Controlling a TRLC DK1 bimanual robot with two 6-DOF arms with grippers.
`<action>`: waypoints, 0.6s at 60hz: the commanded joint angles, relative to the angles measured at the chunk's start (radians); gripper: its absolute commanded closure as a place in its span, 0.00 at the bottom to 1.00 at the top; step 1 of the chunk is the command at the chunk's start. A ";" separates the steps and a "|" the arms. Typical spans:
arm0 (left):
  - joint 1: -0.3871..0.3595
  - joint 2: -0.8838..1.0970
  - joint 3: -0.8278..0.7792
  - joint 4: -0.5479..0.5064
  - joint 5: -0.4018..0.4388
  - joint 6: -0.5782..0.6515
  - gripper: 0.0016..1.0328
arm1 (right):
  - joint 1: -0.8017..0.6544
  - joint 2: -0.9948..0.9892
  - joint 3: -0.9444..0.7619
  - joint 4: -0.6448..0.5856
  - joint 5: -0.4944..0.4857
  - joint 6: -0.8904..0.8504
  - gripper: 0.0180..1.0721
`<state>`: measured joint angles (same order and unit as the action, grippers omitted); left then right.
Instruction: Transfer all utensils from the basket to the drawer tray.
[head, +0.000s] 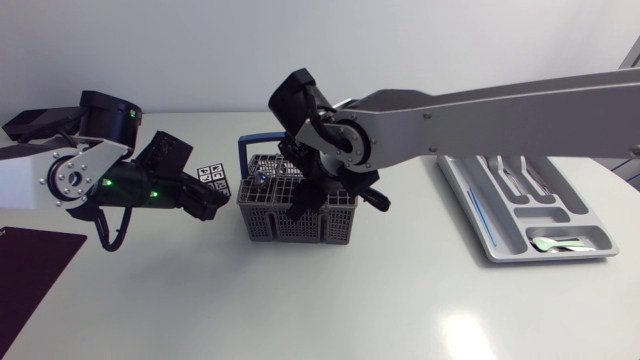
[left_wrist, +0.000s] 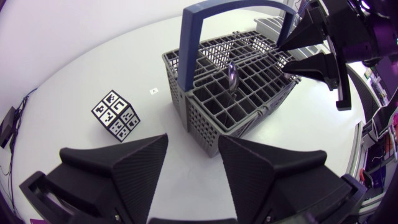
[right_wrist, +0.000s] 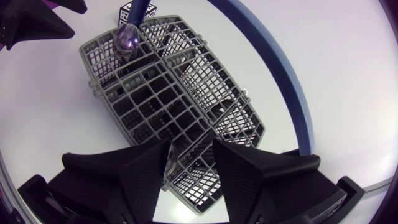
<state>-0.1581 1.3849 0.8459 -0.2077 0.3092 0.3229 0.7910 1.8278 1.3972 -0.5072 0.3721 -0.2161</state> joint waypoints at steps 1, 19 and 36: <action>0.002 -0.021 -0.034 0.002 0.010 0.025 0.44 | -0.003 0.018 0.017 -0.022 0.018 0.018 0.57; 0.002 -0.041 -0.050 0.002 0.010 0.027 0.44 | 0.007 0.007 0.011 -0.047 0.018 0.006 0.79; -0.009 -0.067 -0.061 0.002 0.010 0.019 0.44 | 0.030 -0.035 -0.003 -0.054 0.016 -0.012 0.91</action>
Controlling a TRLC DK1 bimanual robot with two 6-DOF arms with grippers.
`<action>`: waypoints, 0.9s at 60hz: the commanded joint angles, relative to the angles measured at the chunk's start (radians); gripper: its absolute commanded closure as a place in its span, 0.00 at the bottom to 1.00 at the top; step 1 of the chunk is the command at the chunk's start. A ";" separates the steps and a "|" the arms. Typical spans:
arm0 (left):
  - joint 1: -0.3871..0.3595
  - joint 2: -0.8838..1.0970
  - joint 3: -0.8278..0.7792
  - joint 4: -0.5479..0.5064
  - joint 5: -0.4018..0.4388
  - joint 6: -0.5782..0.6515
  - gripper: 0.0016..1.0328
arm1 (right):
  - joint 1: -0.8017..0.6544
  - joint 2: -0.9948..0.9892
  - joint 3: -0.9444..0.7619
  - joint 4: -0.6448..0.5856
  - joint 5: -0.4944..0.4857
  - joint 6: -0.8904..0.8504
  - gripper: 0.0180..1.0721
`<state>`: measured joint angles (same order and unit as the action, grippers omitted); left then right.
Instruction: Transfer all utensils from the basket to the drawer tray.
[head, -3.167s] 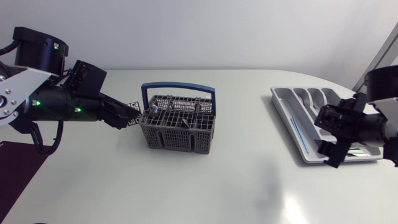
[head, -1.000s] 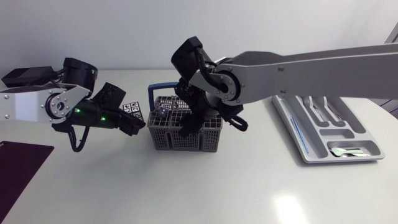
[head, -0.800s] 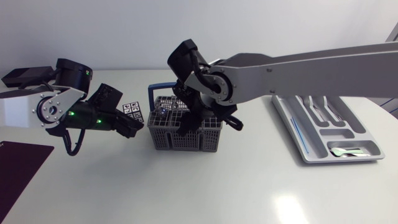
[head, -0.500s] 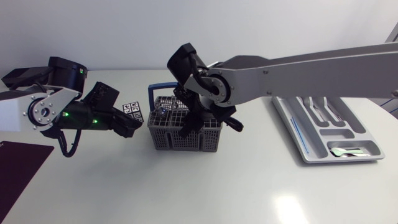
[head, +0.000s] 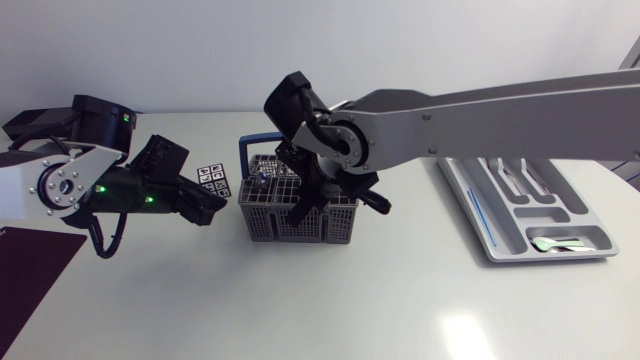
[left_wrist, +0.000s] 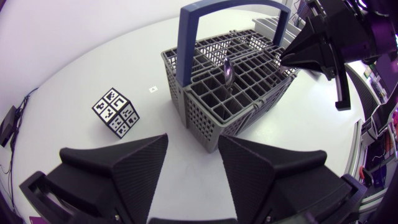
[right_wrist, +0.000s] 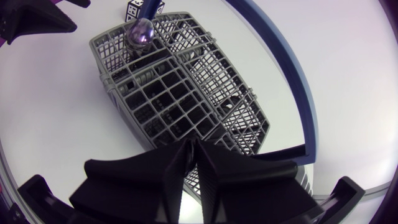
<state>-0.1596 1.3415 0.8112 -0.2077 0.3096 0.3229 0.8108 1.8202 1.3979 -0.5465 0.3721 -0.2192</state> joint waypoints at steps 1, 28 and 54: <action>-0.009 -0.025 -0.026 0.002 0.010 0.019 0.44 | 0.013 -0.032 -0.007 -0.015 0.016 -0.011 0.91; -0.026 -0.062 -0.027 -0.007 0.010 0.018 0.44 | 0.067 -0.133 -0.051 0.037 0.088 -0.097 0.92; -0.103 -0.146 -0.029 0.007 0.020 -0.004 0.44 | 0.083 -0.252 -0.077 0.045 0.119 -0.158 0.92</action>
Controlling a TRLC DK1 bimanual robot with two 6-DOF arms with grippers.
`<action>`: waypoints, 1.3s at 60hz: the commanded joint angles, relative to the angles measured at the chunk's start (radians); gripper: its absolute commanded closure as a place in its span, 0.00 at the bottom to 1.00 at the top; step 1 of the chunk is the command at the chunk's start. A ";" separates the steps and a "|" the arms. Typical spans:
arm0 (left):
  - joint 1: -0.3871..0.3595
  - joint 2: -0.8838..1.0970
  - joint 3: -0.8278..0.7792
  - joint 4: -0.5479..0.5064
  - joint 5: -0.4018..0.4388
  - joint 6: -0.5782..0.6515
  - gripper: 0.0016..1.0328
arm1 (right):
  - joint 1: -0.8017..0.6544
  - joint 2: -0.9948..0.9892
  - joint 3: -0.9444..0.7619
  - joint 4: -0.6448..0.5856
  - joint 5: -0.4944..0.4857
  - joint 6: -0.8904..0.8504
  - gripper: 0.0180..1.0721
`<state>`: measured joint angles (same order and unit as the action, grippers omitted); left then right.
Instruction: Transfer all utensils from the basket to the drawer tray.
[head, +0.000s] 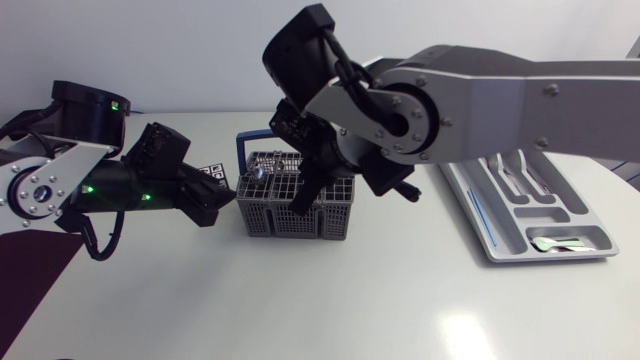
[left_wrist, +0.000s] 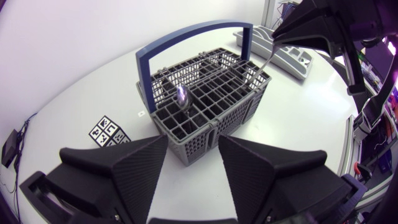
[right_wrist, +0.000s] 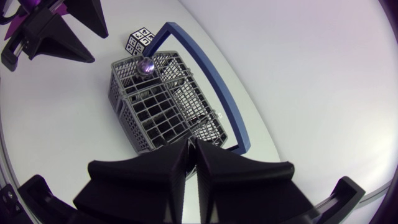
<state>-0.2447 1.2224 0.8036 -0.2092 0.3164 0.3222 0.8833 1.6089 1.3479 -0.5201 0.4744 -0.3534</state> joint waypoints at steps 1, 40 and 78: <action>-0.022 -0.032 -0.023 0.011 0.015 -0.003 0.44 | 0.011 -0.044 -0.030 0.019 0.017 -0.025 0.92; -0.142 -0.133 -0.081 0.028 0.405 0.023 0.43 | 0.029 -0.282 -0.159 -0.017 -0.324 -0.053 0.91; -0.254 -0.090 -0.119 -0.004 0.409 0.113 0.43 | 0.019 -0.288 -0.161 -0.112 -0.678 -0.033 0.91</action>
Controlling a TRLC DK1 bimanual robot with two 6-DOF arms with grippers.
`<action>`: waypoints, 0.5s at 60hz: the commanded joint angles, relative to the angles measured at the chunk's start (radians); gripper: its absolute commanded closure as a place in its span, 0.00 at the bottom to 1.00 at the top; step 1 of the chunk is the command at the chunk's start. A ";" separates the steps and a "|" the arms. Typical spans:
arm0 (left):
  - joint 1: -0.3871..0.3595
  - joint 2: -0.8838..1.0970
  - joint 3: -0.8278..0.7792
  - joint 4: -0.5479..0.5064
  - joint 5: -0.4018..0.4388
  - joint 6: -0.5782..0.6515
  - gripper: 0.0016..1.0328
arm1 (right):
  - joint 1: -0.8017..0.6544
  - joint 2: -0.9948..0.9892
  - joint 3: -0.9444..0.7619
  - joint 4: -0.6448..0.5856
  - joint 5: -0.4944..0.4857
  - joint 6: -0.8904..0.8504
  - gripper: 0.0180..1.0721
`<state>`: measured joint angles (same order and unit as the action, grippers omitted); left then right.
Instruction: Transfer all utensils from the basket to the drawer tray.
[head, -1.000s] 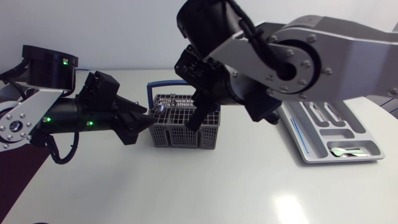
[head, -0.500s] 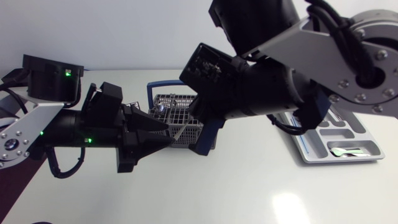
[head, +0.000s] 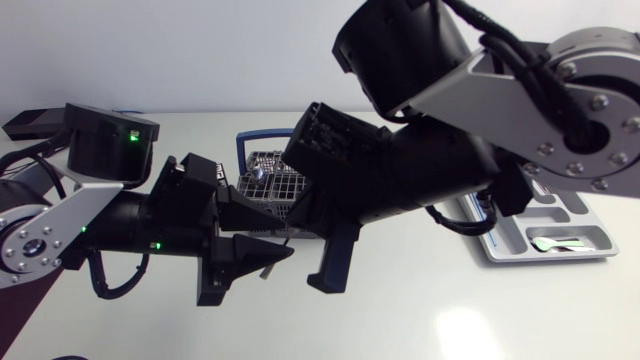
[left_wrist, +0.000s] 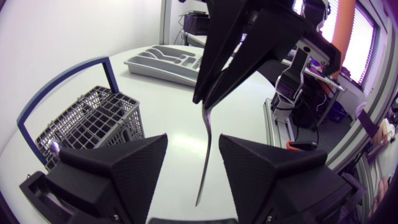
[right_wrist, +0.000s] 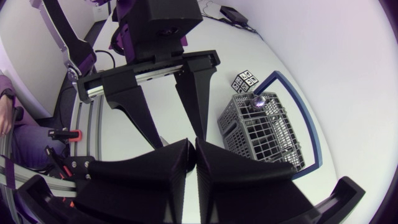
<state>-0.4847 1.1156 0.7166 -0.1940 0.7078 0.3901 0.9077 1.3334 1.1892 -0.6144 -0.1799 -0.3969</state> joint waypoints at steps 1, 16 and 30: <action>-0.015 0.016 -0.036 -0.021 0.018 0.047 0.44 | -0.006 -0.013 -0.002 -0.019 -0.032 0.010 0.91; -0.041 0.006 -0.069 -0.038 0.041 0.073 0.59 | -0.013 -0.003 -0.003 -0.028 -0.092 0.013 0.91; -0.041 -0.007 -0.074 -0.062 0.062 0.082 0.72 | -0.013 0.003 -0.013 -0.027 -0.102 0.013 0.91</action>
<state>-0.5201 1.1156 0.6655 -0.2451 0.7528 0.4469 0.9005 1.3334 1.1892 -0.6323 -0.2695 -0.3965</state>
